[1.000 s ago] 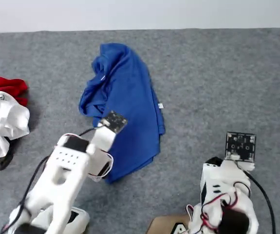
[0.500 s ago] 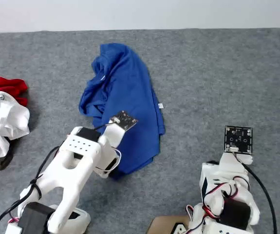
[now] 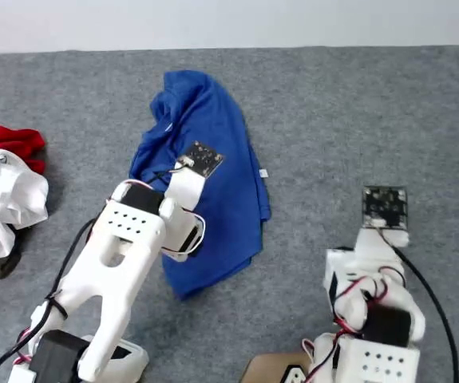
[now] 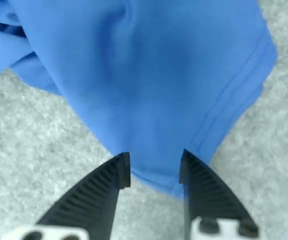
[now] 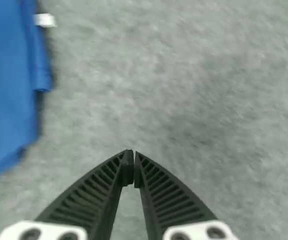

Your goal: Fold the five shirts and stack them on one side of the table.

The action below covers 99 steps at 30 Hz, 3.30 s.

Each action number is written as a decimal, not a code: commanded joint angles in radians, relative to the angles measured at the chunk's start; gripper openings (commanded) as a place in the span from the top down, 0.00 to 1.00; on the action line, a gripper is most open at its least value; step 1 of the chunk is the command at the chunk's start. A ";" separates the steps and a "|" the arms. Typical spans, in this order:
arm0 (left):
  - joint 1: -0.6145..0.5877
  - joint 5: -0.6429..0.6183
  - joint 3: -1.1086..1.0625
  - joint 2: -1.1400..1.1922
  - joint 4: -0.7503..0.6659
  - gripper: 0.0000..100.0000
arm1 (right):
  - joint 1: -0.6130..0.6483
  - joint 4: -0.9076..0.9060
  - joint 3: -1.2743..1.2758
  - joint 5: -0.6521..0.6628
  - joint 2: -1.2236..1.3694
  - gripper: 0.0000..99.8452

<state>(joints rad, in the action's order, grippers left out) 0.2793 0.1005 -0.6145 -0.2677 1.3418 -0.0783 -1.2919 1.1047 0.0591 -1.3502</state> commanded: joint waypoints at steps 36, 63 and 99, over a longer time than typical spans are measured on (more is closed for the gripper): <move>-1.132 -0.005 0.012 -0.233 -0.038 0.94 | 1.026 -0.008 -0.598 -0.196 1.004 0.77; -1.132 -0.005 0.018 -0.233 -0.029 0.94 | 1.150 -0.168 -1.146 -0.324 1.632 0.77; -1.128 -0.005 0.010 -0.233 -0.031 0.94 | 1.110 -0.096 -1.148 -0.316 1.758 0.83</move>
<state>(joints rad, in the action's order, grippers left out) -0.8500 0.1005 -0.6084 -0.4687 1.3203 1.0618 -1.3901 0.0046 -0.2555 0.4005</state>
